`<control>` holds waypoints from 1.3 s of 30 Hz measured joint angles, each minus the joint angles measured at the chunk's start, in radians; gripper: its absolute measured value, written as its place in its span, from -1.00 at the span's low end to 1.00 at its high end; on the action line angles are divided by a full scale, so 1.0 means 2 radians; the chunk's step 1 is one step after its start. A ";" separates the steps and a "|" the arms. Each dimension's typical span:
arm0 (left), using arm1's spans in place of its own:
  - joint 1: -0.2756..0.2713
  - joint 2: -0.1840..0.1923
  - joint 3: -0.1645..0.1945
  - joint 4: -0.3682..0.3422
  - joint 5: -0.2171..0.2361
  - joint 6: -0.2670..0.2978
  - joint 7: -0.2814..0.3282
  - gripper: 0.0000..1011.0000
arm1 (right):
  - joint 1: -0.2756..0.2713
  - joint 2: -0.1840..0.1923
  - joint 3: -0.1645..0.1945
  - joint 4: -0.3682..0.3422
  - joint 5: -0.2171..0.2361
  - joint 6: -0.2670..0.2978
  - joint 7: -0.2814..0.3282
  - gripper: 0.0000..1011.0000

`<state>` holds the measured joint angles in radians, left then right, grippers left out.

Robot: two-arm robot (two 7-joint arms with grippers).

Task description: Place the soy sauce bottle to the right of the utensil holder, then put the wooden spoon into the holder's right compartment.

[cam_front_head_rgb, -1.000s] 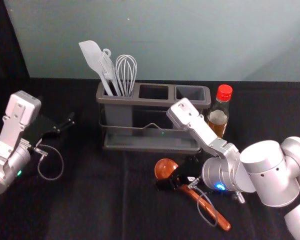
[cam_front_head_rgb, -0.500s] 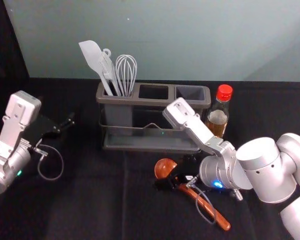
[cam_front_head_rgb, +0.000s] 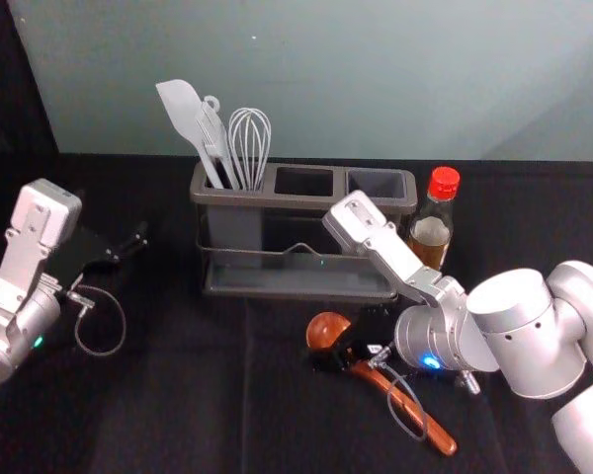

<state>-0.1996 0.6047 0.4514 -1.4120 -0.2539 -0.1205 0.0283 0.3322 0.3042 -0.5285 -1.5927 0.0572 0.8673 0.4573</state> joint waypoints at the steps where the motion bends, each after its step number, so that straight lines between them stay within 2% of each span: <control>1: 0.000 0.000 0.000 0.000 0.000 0.000 0.000 0.99 | 0.000 0.000 0.001 0.000 -0.001 0.000 0.000 0.66; 8: 0.000 0.000 0.000 0.000 0.000 0.000 0.000 0.99 | -0.008 0.006 0.013 -0.026 -0.003 0.000 0.007 0.65; 14: 0.000 0.000 0.000 0.000 0.000 0.000 0.000 0.99 | -0.023 0.017 0.032 -0.062 0.000 -0.004 0.016 0.65; 18: 0.000 0.000 0.000 0.000 0.000 0.000 0.000 0.99 | -0.039 0.025 0.051 -0.090 0.015 -0.021 0.021 0.66; 19: 0.000 0.000 0.000 0.000 0.000 0.000 0.000 0.99 | -0.039 0.025 0.051 -0.090 0.015 -0.021 0.021 0.66; 21: 0.000 0.000 0.000 0.000 0.000 0.000 0.000 0.99 | -0.050 0.030 0.063 -0.104 0.027 -0.037 0.024 0.65; 24: 0.000 0.000 0.000 0.000 0.000 0.000 0.000 0.99 | -0.069 0.035 0.083 -0.123 0.047 -0.070 0.029 0.66; 25: 0.000 0.000 0.000 0.000 0.000 0.000 0.000 0.99 | -0.080 0.037 0.094 -0.132 0.057 -0.091 0.031 0.66; 27: 0.000 0.000 0.000 0.000 0.000 0.000 0.000 0.99 | -0.090 0.039 0.104 -0.139 0.066 -0.112 0.033 0.65; 28: 0.000 0.000 0.000 0.000 0.000 0.000 0.000 0.99 | -0.101 0.041 0.113 -0.146 0.074 -0.137 0.035 0.66; 29: 0.000 0.000 0.000 0.000 0.000 0.000 0.000 0.99 | -0.101 0.041 0.113 -0.146 0.074 -0.137 0.035 0.66; 30: 0.000 0.000 0.000 0.000 0.000 0.000 0.000 0.99 | -0.118 0.043 0.126 -0.155 0.085 -0.182 0.036 0.65; 33: 0.000 0.000 0.000 0.000 0.000 0.000 0.000 0.99 | -0.135 0.043 0.138 -0.161 0.091 -0.237 0.036 0.65; 34: 0.000 0.000 0.000 0.000 0.000 0.000 0.000 0.99 | -0.146 0.042 0.146 -0.162 0.097 -0.276 0.036 0.66; 35: 0.000 0.000 0.000 0.000 0.000 0.000 0.000 0.99 | -0.146 0.042 0.146 -0.162 0.097 -0.276 0.036 0.66; 36: 0.000 0.000 0.000 0.000 0.000 0.000 0.000 0.99 | -0.155 0.040 0.152 -0.162 0.103 -0.312 0.037 0.65; 38: 0.000 0.000 0.000 0.000 0.000 0.000 0.000 0.99 | -0.167 0.035 0.161 -0.160 0.114 -0.365 0.040 0.66; 39: 0.000 0.000 0.000 0.000 0.000 0.000 0.000 0.99 | -0.170 0.034 0.163 -0.159 0.118 -0.382 0.042 0.66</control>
<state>-0.1995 0.6047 0.4514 -1.4120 -0.2539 -0.1205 0.0283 -0.0082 0.3718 -0.2021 -1.9108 0.2927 0.1038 0.5404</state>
